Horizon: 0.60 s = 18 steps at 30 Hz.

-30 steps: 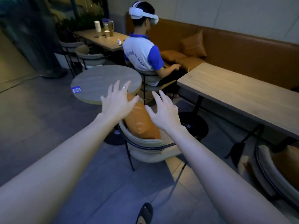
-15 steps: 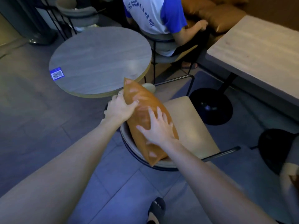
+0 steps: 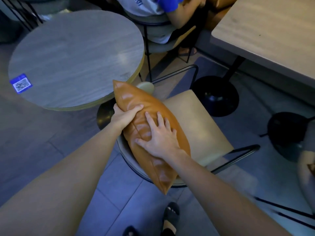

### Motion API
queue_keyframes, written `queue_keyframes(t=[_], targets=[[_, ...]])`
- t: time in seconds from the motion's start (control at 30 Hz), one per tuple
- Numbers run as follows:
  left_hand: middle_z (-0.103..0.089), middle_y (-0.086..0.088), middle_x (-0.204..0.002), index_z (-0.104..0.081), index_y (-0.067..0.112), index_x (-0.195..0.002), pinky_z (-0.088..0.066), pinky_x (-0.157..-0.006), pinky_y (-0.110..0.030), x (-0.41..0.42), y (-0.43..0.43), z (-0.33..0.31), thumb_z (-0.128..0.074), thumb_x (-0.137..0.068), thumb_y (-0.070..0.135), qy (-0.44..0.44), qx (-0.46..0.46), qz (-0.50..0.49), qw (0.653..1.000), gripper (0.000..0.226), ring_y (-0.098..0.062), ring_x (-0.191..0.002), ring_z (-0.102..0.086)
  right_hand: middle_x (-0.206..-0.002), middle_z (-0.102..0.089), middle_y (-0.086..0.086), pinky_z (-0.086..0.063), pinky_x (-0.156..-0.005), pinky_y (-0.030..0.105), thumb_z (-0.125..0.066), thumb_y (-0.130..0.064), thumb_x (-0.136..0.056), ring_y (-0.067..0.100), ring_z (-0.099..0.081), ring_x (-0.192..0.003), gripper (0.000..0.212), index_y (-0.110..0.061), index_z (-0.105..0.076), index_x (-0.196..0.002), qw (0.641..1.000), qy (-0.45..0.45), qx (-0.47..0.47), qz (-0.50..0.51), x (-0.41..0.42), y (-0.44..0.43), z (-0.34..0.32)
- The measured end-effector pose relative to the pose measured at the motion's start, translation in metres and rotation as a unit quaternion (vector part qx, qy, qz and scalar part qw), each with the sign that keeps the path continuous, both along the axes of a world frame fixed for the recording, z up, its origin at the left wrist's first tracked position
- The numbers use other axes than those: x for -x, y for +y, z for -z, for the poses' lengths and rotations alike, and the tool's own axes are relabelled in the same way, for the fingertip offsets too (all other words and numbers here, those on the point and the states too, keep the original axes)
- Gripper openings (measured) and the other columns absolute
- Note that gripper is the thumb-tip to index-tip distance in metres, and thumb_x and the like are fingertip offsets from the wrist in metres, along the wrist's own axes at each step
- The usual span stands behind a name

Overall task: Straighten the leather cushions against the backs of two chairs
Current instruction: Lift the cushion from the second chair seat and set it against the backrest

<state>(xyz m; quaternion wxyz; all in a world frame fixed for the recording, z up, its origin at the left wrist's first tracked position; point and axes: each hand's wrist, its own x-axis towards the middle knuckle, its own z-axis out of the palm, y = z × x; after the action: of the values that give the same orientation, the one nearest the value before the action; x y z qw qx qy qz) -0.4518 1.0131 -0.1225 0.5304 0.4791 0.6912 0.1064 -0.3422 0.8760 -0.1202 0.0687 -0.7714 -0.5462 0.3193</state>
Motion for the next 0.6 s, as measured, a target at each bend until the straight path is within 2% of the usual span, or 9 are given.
queue_keyframes(t=[0.23,0.4,0.5,0.53,0.6], targets=[[-0.046,-0.009,-0.158,-0.015,0.014,-0.163,-0.039,-0.113,-0.048,0.009,0.014,-0.005,-0.089,-0.073,0.057,-0.044,0.033,0.061,0.997,0.124,-0.033,-0.142,-0.047,-0.180,0.005,0.006,-0.018,-0.126,0.063,-0.051,-0.084,-0.088,0.038,-0.004,-0.164,0.103,-0.047,0.003,-0.168,0.998,-0.012,0.006,0.062,0.009,-0.012,-0.006],[-0.048,-0.012,-0.155,-0.021,0.013,-0.161,-0.042,-0.115,-0.051,0.021,0.020,0.000,-0.089,-0.066,0.064,-0.047,0.047,0.101,0.993,0.128,-0.034,-0.139,-0.050,-0.180,-0.007,0.011,-0.020,-0.125,0.061,-0.046,-0.082,-0.092,0.041,-0.013,-0.162,0.099,-0.041,0.000,-0.169,0.986,-0.066,0.023,0.149,0.037,-0.021,-0.012],[-0.054,-0.012,-0.150,-0.026,0.015,-0.158,-0.046,-0.111,-0.056,0.031,0.020,0.001,-0.089,-0.046,0.075,-0.051,0.053,0.112,0.991,0.142,-0.036,-0.132,-0.055,-0.179,-0.013,0.012,-0.021,-0.124,0.060,-0.041,-0.079,-0.095,0.041,-0.016,-0.161,0.093,-0.037,-0.005,-0.170,0.974,-0.119,0.018,0.191,0.062,-0.026,-0.009],[-0.054,-0.012,-0.149,-0.027,0.016,-0.158,-0.047,-0.109,-0.057,0.033,0.022,0.002,-0.088,-0.042,0.077,-0.053,0.054,0.117,0.990,0.145,-0.037,-0.131,-0.056,-0.178,-0.016,0.013,-0.022,-0.123,0.061,-0.036,-0.080,-0.095,0.041,-0.018,-0.161,0.092,-0.036,-0.008,-0.170,0.969,-0.138,0.014,0.204,0.069,-0.028,-0.007],[-0.052,-0.013,-0.150,-0.025,0.016,-0.159,-0.047,-0.109,-0.058,0.035,0.023,0.003,-0.088,-0.046,0.076,-0.050,0.049,0.131,0.989,0.143,-0.036,-0.132,-0.054,-0.176,-0.024,0.014,-0.027,-0.121,0.062,-0.021,-0.081,-0.090,0.042,-0.025,-0.159,0.094,-0.033,-0.016,-0.170,0.957,-0.173,0.008,0.231,0.082,-0.033,-0.004]])
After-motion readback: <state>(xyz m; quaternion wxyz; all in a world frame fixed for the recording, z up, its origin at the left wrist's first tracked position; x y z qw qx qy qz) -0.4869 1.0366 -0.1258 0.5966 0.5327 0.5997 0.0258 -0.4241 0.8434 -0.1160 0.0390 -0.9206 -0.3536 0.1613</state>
